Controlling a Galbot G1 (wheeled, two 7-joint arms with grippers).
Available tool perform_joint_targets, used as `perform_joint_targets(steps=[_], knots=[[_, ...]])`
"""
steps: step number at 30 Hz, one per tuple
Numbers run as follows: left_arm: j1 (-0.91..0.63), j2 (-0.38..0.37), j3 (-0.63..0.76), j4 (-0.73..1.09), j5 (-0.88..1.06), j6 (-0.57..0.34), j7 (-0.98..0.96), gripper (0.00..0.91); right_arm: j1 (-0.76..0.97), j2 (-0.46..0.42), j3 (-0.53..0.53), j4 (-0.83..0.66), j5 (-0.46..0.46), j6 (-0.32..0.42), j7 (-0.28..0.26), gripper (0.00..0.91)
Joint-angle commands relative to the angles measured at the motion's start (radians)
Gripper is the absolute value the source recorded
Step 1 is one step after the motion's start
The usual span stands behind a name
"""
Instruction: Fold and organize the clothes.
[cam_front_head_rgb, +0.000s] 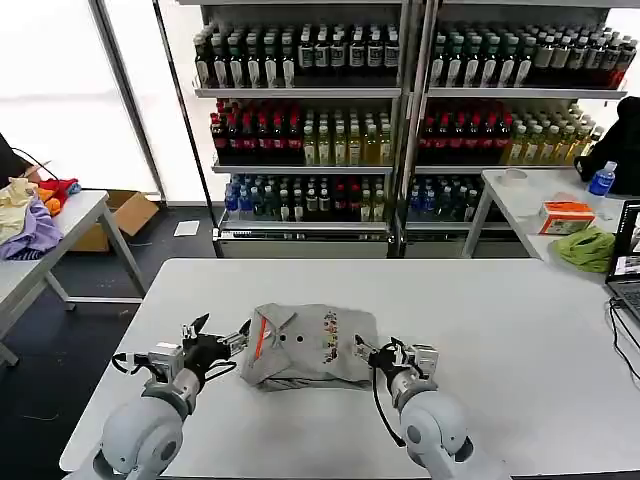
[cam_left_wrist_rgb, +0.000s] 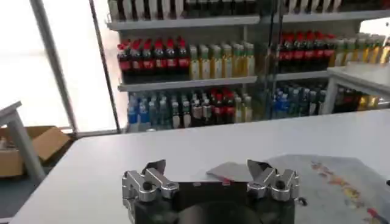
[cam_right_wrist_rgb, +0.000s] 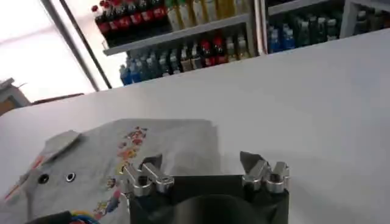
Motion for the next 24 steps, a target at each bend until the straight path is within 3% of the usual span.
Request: perform_joint_targets(steps=[1,8,10,16,24], knots=[[0.061,0.034,-0.07,-0.015,0.001,0.005,0.001,0.907,0.052,-0.012,-0.088,-0.034,0.063,-0.013,0.028,0.393],[0.059,0.028,-0.074,-0.011,-0.01,0.005,0.002,0.907,0.048,-0.015,-0.091,-0.04,0.076,-0.013,0.054,0.383],[0.061,0.025,-0.074,-0.011,-0.014,0.005,0.002,0.907,0.044,-0.013,-0.089,-0.044,0.075,-0.012,0.06,0.0],[0.066,0.02,-0.075,-0.014,-0.013,0.005,0.002,0.907,0.032,-0.027,-0.068,-0.021,0.068,-0.012,0.071,0.0],[0.066,-0.008,-0.065,-0.019,-0.005,0.005,0.0,0.907,-0.004,-0.143,0.022,0.031,0.085,-0.012,0.044,0.0]])
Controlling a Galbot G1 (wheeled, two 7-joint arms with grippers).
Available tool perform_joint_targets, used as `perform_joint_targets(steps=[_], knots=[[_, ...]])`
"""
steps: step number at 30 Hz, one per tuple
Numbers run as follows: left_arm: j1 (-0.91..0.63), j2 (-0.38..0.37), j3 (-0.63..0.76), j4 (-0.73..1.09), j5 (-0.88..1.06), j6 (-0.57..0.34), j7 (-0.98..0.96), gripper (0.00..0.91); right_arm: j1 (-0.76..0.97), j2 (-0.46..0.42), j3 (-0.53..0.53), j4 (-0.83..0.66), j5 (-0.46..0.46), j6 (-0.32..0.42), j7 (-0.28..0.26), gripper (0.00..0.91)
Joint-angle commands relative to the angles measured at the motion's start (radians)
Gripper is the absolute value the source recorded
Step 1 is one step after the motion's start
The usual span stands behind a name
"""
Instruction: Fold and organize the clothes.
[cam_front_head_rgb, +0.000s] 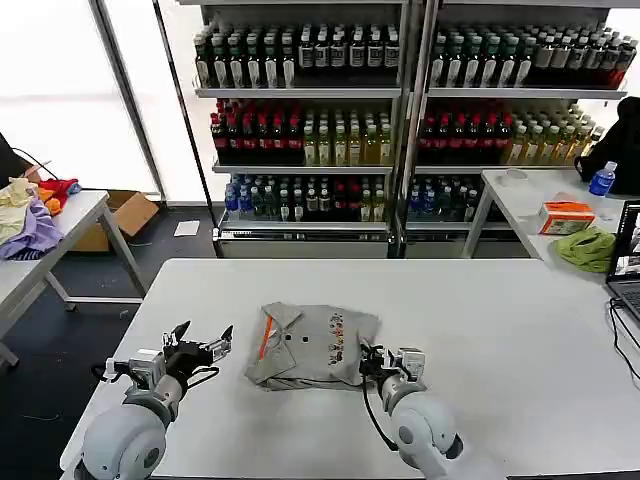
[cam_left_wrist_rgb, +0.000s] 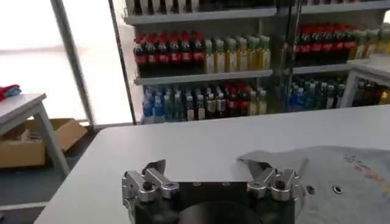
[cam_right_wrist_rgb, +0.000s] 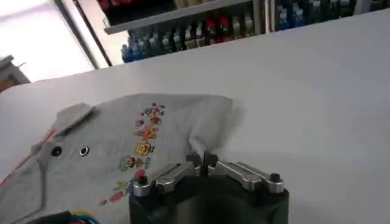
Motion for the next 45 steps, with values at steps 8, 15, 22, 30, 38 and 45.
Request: perform_joint_targets(steps=[8,15,22,30,38,45], knots=[[0.003,-0.043,0.018,-0.007,0.016,0.001,0.0,0.907,-0.065,-0.209,0.176,0.019,-0.021,0.002,-0.087,0.0],[-0.009,-0.056,0.038,0.0,0.019,0.001,0.001,0.907,-0.016,-0.223,0.209,-0.045,-0.085,0.007,-0.141,0.0],[-0.009,-0.062,0.034,-0.002,0.018,0.001,0.004,0.907,0.075,-0.209,0.194,-0.121,-0.17,0.002,-0.202,0.907],[0.0,-0.063,0.033,0.008,0.018,0.001,0.007,0.907,0.003,-0.212,0.233,0.008,-0.232,0.009,-0.222,0.907],[-0.016,-0.08,0.06,0.016,0.023,0.001,0.006,0.907,-0.135,-0.198,0.177,0.212,-0.232,0.0,-0.165,0.907],[0.0,-0.084,0.051,0.017,0.026,0.0,0.009,0.907,-0.191,-0.172,0.168,0.215,-0.143,-0.001,-0.085,0.907]])
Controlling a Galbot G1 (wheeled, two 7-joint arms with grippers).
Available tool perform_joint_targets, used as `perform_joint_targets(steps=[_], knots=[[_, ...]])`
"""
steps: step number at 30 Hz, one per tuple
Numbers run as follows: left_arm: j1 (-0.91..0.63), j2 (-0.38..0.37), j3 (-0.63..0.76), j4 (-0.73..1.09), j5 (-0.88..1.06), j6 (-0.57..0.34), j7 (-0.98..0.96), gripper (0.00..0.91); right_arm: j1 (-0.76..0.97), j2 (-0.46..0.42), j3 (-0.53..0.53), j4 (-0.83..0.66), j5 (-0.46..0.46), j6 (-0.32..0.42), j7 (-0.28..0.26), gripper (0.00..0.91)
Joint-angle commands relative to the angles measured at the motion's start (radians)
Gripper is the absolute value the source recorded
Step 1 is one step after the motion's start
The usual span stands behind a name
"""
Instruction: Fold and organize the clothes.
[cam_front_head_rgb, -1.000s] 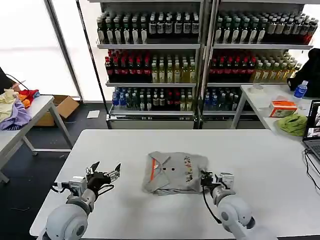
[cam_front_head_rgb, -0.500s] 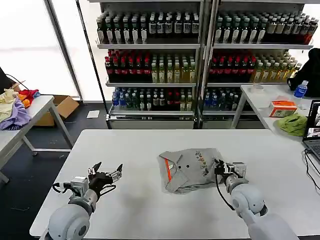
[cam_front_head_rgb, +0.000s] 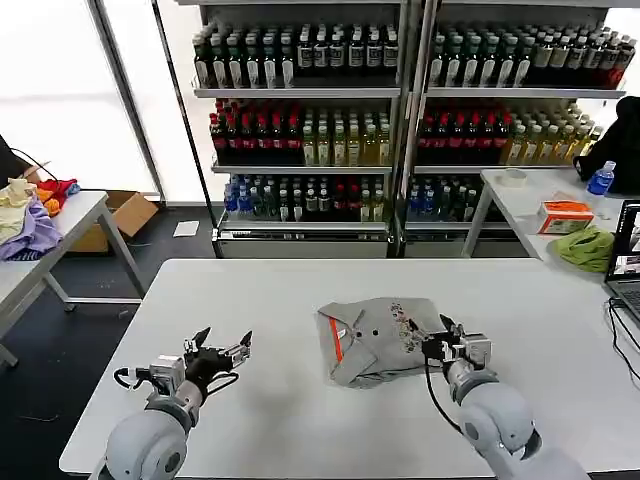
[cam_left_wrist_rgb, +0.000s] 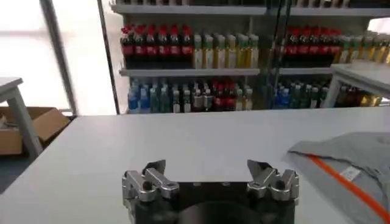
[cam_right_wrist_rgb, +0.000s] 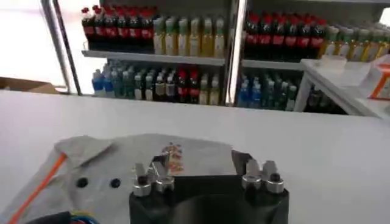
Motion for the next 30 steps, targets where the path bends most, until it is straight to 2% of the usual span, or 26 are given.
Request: perform_joint_targets(steps=[1,5,18,30], knots=[[0.01,-0.003,-0.002,0.0,0.003,-0.001,0.002,0.907,-0.102,0.02,-0.015,0.086,0.056,-0.002,0.094,0.907],[0.015,0.002,-0.008,-0.004,0.002,-0.001,0.002,0.907,-0.104,0.018,-0.012,0.06,0.048,-0.004,0.12,0.907],[0.039,-0.003,-0.016,-0.011,0.002,-0.001,0.008,0.907,-0.107,0.036,-0.013,-0.017,0.023,-0.002,0.122,0.907],[0.039,-0.002,-0.009,-0.007,0.005,-0.001,0.015,0.907,-0.14,0.026,0.003,-0.008,0.06,-0.004,0.15,0.907]])
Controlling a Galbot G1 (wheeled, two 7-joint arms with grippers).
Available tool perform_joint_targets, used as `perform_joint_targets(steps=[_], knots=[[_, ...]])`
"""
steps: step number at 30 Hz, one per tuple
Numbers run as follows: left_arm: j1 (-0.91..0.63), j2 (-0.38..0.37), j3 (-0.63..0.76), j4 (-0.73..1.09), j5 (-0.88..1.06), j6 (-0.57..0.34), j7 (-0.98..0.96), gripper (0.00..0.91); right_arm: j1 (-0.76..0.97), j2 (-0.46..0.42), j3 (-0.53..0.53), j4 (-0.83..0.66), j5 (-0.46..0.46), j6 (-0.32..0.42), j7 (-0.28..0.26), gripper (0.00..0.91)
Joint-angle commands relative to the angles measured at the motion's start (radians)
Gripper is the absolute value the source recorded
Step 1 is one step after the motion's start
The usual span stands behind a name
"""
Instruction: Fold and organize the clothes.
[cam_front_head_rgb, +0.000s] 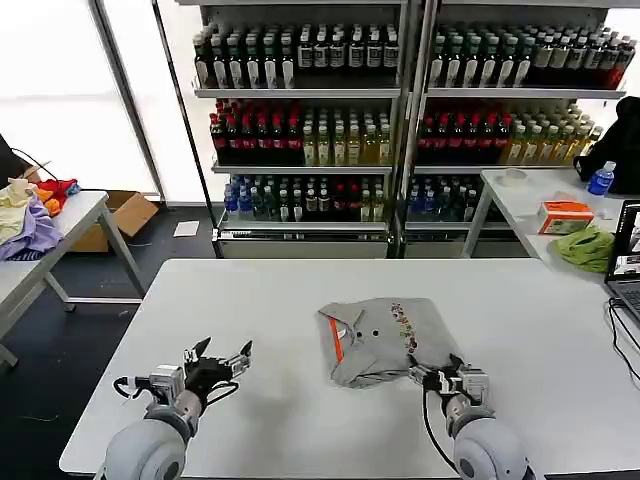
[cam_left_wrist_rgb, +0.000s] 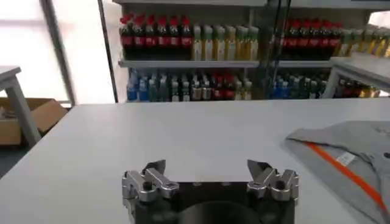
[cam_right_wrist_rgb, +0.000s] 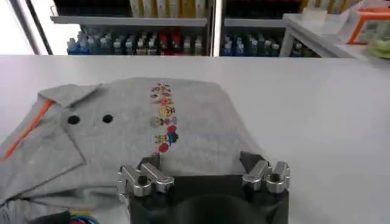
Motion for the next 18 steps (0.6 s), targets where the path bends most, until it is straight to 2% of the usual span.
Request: perform_joint_targets(steps=[1,8,13,18], knots=[[-0.002,0.004,0.001,0.001,0.001,0.0,0.001,0.907,-0.015,0.0,0.0,-0.023,0.029,-0.002,0.024,0.907],[0.01,0.006,-0.007,-0.005,0.001,0.0,0.002,0.907,-0.021,0.001,0.004,-0.007,0.04,-0.002,0.027,0.907],[0.016,0.006,-0.012,-0.006,0.002,0.0,0.002,0.907,-0.074,-0.032,0.029,0.158,0.058,-0.002,0.016,0.907],[0.027,0.003,-0.01,-0.015,0.01,0.0,0.002,0.907,-0.026,-0.021,-0.021,0.21,0.043,-0.003,-0.003,0.907]])
